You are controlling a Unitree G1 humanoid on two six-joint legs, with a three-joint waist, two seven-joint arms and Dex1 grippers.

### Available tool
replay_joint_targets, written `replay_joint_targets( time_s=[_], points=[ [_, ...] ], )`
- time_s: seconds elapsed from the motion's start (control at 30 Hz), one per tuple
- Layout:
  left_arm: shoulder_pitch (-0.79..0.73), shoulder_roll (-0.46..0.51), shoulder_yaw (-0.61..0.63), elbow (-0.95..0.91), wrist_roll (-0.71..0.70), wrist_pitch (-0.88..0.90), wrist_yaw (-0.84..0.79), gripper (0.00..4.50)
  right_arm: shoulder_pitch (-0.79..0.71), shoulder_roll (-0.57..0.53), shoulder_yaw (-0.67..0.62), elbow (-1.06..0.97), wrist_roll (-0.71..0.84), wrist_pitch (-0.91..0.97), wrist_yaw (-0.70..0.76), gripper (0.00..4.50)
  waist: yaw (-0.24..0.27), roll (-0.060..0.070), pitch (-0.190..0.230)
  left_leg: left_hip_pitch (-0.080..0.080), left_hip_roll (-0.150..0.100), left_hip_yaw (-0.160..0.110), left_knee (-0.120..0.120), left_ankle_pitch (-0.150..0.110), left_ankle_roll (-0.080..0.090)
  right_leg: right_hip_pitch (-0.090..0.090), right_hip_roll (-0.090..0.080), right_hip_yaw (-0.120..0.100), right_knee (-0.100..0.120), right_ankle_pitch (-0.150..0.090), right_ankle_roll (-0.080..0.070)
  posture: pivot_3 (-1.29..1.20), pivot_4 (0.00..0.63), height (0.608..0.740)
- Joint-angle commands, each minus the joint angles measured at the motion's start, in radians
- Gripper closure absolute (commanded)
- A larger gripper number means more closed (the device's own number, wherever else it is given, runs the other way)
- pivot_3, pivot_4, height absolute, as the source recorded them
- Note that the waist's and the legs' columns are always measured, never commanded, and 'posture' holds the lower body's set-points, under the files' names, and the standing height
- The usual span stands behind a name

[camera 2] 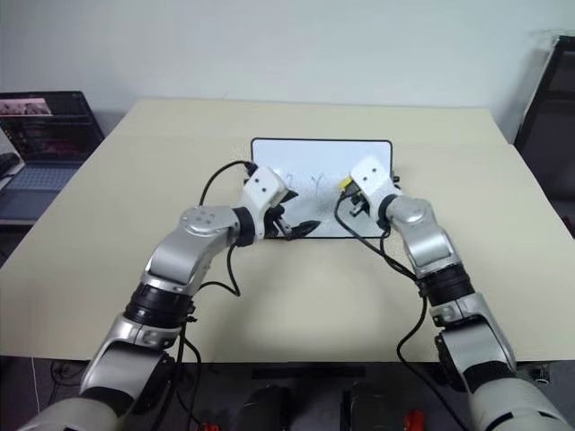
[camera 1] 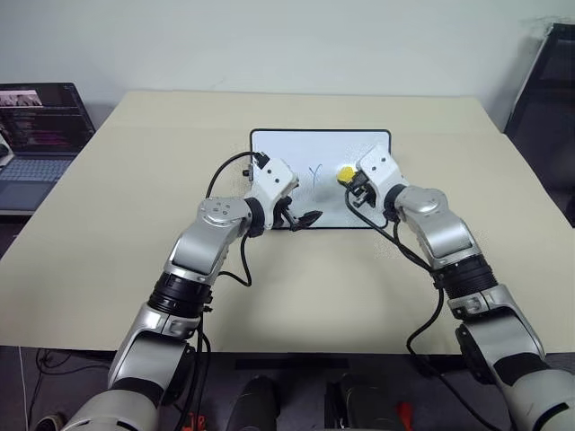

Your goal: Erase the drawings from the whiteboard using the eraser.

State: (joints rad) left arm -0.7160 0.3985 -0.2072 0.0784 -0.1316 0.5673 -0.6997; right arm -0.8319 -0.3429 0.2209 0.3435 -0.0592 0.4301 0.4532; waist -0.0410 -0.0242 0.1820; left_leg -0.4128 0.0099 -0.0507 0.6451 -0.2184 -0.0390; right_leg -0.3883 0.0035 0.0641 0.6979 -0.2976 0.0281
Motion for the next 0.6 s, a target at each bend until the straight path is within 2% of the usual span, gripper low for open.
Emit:
replay_joint_targets(
  time_s=[0.03, 0.3, 0.4, 0.6],
  points=[
    [-0.004, 0.004, 0.011, -0.050, 0.000, 0.002, 0.000, 0.00, -0.075, 0.016, -0.039, 0.074, -0.035, -0.057, -0.084, 3.56, -0.005, 0.000, 0.000, 0.000, 0.000, 0.000, 0.000, 0.000, 0.000, 0.000, 0.002, 0.000, 0.000, 0.000, 0.000, 0.00, 0.150, 0.740],
    [0.008, 0.004, 0.007, -0.068, 0.000, 0.013, -0.002, 0.00, -0.153, 0.043, -0.038, 0.205, -0.055, -0.129, -0.111, 3.56, -0.012, 0.000, 0.000, 0.000, 0.000, 0.001, -0.001, 0.001, 0.000, -0.001, 0.003, 0.001, -0.001, 0.001, 0.000, 0.00, 0.150, 0.740],
    [0.011, 0.006, 0.009, -0.071, 0.001, 0.017, 0.000, 0.00, -0.107, 0.021, -0.005, 0.161, -0.059, -0.086, -0.034, 3.56, -0.013, 0.000, 0.000, -0.001, 0.000, 0.001, -0.001, 0.001, 0.000, -0.001, 0.003, 0.002, -0.001, 0.001, 0.000, 0.00, 0.150, 0.740],
    [0.028, 0.026, 0.016, -0.068, 0.007, 0.025, 0.003, 0.00, 0.026, -0.059, 0.074, -0.049, -0.066, 0.024, 0.150, 3.56, -0.014, 0.000, 0.000, 0.000, 0.000, 0.000, 0.000, 0.001, 0.000, 0.000, 0.003, 0.001, 0.000, 0.001, 0.000, 0.00, 0.150, 0.740]
  ],
)
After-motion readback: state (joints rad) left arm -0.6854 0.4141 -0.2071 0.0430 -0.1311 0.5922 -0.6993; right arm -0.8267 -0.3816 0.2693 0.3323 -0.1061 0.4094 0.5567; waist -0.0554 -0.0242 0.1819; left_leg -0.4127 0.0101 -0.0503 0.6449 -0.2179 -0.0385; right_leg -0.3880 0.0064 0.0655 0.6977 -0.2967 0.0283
